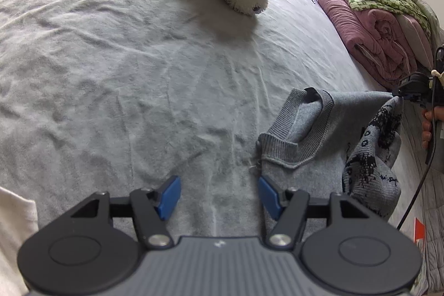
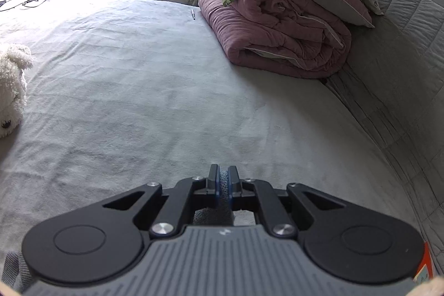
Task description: Fold clothes
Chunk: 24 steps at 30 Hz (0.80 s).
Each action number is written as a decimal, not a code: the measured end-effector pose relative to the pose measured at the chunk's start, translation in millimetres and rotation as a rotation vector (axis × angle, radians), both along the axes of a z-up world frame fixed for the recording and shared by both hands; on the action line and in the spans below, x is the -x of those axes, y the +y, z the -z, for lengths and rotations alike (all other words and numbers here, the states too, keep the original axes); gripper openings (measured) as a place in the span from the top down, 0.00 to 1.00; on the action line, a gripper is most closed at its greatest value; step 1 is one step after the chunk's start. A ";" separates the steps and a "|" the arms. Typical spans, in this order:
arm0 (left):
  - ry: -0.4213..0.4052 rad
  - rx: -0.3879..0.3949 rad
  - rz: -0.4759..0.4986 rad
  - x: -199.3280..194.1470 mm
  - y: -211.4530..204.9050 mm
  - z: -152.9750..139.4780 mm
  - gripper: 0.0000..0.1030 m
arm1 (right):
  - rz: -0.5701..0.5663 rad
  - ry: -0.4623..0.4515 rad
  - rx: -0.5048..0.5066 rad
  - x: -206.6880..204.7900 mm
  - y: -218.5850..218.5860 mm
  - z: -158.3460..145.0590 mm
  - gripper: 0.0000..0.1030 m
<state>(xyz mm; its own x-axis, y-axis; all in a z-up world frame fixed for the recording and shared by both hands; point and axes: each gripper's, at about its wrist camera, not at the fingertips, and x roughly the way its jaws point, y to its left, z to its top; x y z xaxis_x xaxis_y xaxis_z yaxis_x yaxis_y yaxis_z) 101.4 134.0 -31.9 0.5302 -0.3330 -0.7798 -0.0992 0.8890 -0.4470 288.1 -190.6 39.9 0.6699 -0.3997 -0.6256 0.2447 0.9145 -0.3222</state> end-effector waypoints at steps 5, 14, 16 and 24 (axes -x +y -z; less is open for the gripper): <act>-0.001 0.004 0.001 0.0 -0.3 -0.9 0.39 | -0.003 0.007 0.004 10.9 -1.8 16.4 0.93; 0.024 0.094 0.007 1.6 -0.2 1.1 0.40 | -0.057 0.000 -0.026 45.5 1.6 -6.7 0.61; 0.033 0.135 0.017 3.6 -2.1 1.8 0.40 | -0.070 0.007 -0.019 60.2 -1.4 -7.2 0.61; 0.057 0.159 0.076 12.7 -24.2 6.0 0.43 | -0.033 0.048 -0.105 116.9 -37.6 6.0 0.61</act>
<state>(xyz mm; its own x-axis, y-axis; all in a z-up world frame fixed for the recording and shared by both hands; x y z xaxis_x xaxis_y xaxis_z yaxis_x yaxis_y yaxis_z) 88.7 109.8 -37.9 0.4551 -0.4916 -0.7424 -0.0642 0.8135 -0.5780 171.2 -228.2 33.9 0.6496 -0.3085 -0.6948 0.2005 0.9511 -0.2349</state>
